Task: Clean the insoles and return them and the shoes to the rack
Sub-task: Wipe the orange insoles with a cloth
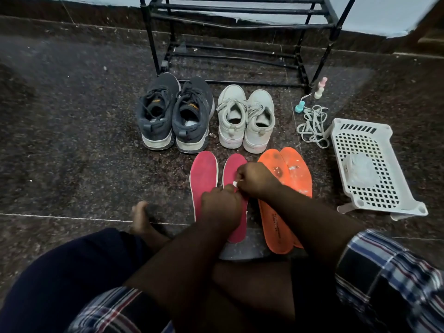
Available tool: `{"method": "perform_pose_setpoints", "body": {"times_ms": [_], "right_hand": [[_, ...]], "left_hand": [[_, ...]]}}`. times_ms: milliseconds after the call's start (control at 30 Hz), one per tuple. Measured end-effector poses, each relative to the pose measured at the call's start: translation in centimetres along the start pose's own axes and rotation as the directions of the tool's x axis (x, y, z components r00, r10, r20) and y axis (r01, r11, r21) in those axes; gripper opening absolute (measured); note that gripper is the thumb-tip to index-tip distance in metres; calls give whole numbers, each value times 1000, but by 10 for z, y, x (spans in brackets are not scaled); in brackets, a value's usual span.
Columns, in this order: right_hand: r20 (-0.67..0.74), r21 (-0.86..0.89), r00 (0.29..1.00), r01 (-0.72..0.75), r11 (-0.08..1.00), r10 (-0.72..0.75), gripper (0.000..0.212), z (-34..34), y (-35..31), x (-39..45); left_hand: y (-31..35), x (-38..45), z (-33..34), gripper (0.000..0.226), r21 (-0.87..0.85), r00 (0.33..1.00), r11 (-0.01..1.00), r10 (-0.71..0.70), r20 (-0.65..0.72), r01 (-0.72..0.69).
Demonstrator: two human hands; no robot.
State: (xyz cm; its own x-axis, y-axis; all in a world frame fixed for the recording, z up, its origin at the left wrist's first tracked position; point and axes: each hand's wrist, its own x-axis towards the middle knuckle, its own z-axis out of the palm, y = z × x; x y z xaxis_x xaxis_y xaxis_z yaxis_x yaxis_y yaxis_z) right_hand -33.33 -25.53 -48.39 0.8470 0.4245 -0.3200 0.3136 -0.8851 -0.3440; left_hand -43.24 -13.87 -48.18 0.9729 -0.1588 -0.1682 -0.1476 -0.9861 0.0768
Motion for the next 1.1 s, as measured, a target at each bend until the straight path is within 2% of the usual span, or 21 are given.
{"method": "perform_pose_setpoints", "body": {"times_ms": [100, 200, 300, 433, 533, 600, 667, 767, 867, 967, 1100], "right_hand": [[-170, -101, 985, -32, 994, 14, 18, -4, 5, 14], [-205, -121, 978, -50, 991, 24, 22, -21, 4, 22], [-217, 105, 974, -43, 994, 65, 10, -30, 2, 15], [-191, 342, 970, -79, 936, 152, 2, -53, 9, -6], [-147, 571, 952, -140, 809, 268, 6, -71, 16, -26], [-138, 641, 939, -156, 751, 314, 6, -79, 23, -39], [-160, 686, 917, -162, 709, 364, 14, -81, 33, -51], [-131, 800, 874, -186, 571, 468, 27, -74, 53, -70], [-14, 837, 845, -282, 469, 534, 17, -65, 70, -80], [64, 821, 850, -343, 457, 523, 16, -61, 72, -80], [132, 794, 869, -380, 474, 477, 19, -54, 67, -77]], "left_hand": [[-1, 1, -2, 37, -7, 1000, 1000, 3, 12, -3], [-3, -2, 0, 42, -23, 1000, 1000, -5, 1, 5], [-7, 0, 1, 44, -23, 1000, 1000, -18, 6, 18], [-10, -1, -1, 45, -27, 999, 1000, -7, 49, 8], [-14, 0, -7, 41, -95, 997, 995, -4, 72, 11], [-11, 0, -15, 37, -167, 998, 986, 8, 66, 3], [-2, 1, -21, 24, -262, 999, 965, -1, 49, 14], [14, 6, -25, 10, -460, 990, 878, -96, 105, 134], [33, 14, -26, 23, -566, 956, 775, -181, 229, 282], [53, 21, -24, 25, -648, 918, 655, -211, 337, 388], [70, 34, -16, 38, -700, 867, 512, -267, 421, 498]]}}
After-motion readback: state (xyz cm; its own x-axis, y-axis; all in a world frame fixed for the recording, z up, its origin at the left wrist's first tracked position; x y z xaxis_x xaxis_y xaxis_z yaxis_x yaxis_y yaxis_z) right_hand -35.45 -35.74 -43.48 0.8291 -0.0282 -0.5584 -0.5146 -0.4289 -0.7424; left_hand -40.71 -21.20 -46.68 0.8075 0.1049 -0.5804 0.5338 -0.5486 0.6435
